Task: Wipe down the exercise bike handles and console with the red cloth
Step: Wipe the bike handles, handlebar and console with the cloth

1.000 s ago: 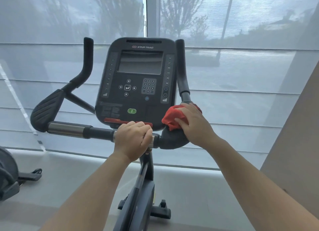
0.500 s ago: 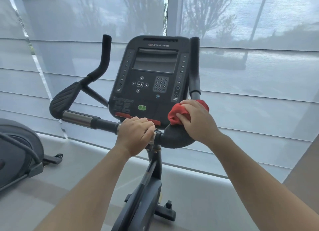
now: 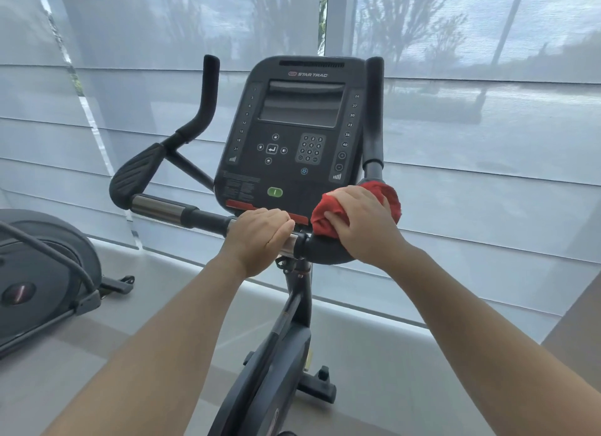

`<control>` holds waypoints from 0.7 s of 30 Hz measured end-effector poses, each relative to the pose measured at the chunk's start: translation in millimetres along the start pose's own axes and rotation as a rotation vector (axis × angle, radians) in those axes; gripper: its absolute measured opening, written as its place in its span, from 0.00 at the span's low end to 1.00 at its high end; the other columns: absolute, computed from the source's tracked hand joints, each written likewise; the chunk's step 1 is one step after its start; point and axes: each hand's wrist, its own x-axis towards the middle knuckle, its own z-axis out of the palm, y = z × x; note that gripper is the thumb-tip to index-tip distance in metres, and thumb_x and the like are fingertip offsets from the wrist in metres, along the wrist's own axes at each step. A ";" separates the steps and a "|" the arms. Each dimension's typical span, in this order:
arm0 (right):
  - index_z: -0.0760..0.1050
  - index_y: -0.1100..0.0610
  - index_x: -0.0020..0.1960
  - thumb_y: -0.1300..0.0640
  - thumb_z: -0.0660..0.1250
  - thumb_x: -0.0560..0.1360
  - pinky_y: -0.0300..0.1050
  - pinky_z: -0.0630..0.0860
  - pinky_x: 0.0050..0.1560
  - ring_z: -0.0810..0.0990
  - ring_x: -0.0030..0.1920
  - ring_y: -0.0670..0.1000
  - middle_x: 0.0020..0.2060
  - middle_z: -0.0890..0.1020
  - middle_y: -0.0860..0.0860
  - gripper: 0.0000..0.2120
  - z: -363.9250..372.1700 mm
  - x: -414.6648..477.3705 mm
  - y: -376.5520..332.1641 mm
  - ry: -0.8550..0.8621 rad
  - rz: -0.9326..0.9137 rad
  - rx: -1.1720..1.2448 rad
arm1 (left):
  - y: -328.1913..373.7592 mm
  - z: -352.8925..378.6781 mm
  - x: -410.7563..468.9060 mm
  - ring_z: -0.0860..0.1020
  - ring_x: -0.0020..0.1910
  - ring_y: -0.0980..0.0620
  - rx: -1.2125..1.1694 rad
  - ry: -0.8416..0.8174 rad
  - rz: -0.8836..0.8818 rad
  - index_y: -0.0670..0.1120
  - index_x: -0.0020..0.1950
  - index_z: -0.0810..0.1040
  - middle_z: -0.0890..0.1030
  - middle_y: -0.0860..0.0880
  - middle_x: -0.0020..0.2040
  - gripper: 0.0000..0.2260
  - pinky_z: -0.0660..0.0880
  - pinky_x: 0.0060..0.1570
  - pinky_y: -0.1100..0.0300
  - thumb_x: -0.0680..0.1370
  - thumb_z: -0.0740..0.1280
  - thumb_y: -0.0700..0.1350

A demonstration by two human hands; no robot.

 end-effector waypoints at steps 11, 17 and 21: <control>0.75 0.53 0.58 0.47 0.59 0.75 0.46 0.65 0.65 0.71 0.61 0.48 0.58 0.77 0.46 0.16 -13.4 -25.1 12.3 0.016 -0.109 0.127 | -4.8 -4.2 2.0 0.69 0.39 0.50 0.021 -0.043 0.040 0.49 0.44 0.71 0.73 0.53 0.39 0.21 0.66 0.44 0.54 0.75 0.41 0.54; 0.75 0.52 0.56 0.46 0.56 0.75 0.45 0.65 0.64 0.72 0.59 0.49 0.55 0.78 0.46 0.17 1.5 -32.8 -8.3 0.096 0.010 0.142 | -9.5 0.8 3.7 0.69 0.38 0.51 0.036 -0.028 0.050 0.50 0.42 0.70 0.72 0.54 0.38 0.19 0.67 0.42 0.55 0.75 0.41 0.54; 0.74 0.54 0.59 0.47 0.56 0.76 0.43 0.64 0.66 0.71 0.60 0.48 0.57 0.77 0.47 0.17 13.2 -58.0 -22.6 0.185 0.030 0.177 | -11.3 -0.3 5.7 0.72 0.39 0.49 0.029 -0.035 0.095 0.50 0.43 0.72 0.75 0.53 0.39 0.23 0.66 0.40 0.55 0.75 0.40 0.55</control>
